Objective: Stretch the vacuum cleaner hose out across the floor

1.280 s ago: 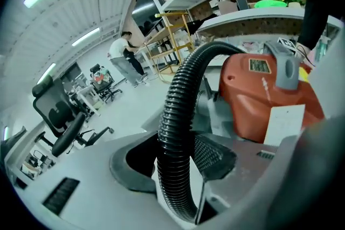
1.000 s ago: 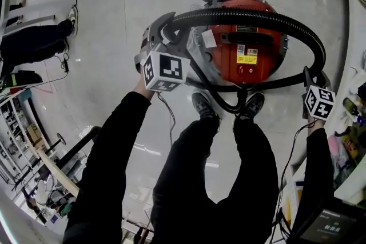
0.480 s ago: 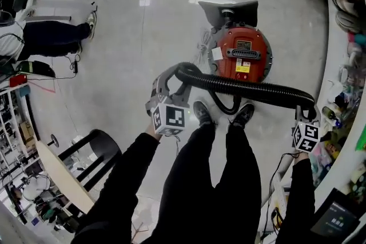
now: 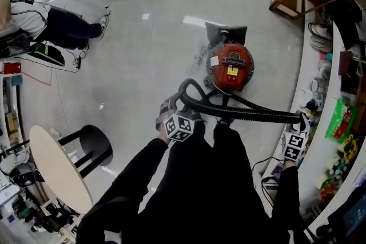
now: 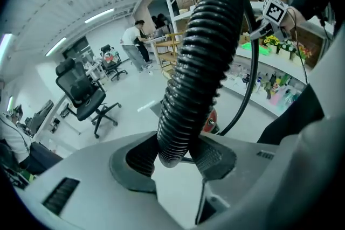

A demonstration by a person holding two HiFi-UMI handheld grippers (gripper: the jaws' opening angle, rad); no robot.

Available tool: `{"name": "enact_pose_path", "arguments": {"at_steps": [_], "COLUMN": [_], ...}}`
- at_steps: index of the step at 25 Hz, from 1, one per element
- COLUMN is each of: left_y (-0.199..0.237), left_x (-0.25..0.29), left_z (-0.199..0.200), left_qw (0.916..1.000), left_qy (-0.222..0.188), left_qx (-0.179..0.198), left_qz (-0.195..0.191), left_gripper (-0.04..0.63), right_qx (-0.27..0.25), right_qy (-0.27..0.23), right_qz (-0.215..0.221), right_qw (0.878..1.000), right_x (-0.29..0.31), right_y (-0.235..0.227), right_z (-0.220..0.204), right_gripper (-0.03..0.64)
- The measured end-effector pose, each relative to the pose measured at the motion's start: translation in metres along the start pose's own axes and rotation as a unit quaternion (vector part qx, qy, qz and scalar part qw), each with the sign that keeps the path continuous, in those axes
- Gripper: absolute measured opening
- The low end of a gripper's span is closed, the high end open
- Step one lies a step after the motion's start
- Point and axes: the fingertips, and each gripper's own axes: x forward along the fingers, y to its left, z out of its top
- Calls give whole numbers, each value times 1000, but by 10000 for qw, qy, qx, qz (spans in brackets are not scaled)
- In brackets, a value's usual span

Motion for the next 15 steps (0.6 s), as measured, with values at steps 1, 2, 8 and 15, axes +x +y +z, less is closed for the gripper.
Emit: {"name": "enact_pose_path", "arguments": {"at_steps": [1, 2, 8, 15], "left_y": [4, 9, 17, 36], "left_x": [-2, -4, -12, -50], "left_z": [-2, -4, -20, -2], "left_qw": [10000, 10000, 9990, 9988], "left_qy": [24, 40, 316, -396], "left_qx": [-8, 3, 272, 201], "left_qz": [7, 12, -147, -190], "left_gripper": [193, 193, 193, 193], "right_qx": [-247, -491, -1289, -1679], "right_qy": [-89, -166, -460, -446], "right_qz": [-127, -277, -1044, -1375], "right_qw": [9996, 9983, 9851, 9752], "right_x": [-13, -25, -77, -84], "right_y": [-5, -10, -16, 4], "right_z": [19, 38, 123, 155], "right_gripper": [184, 184, 186, 195]}}
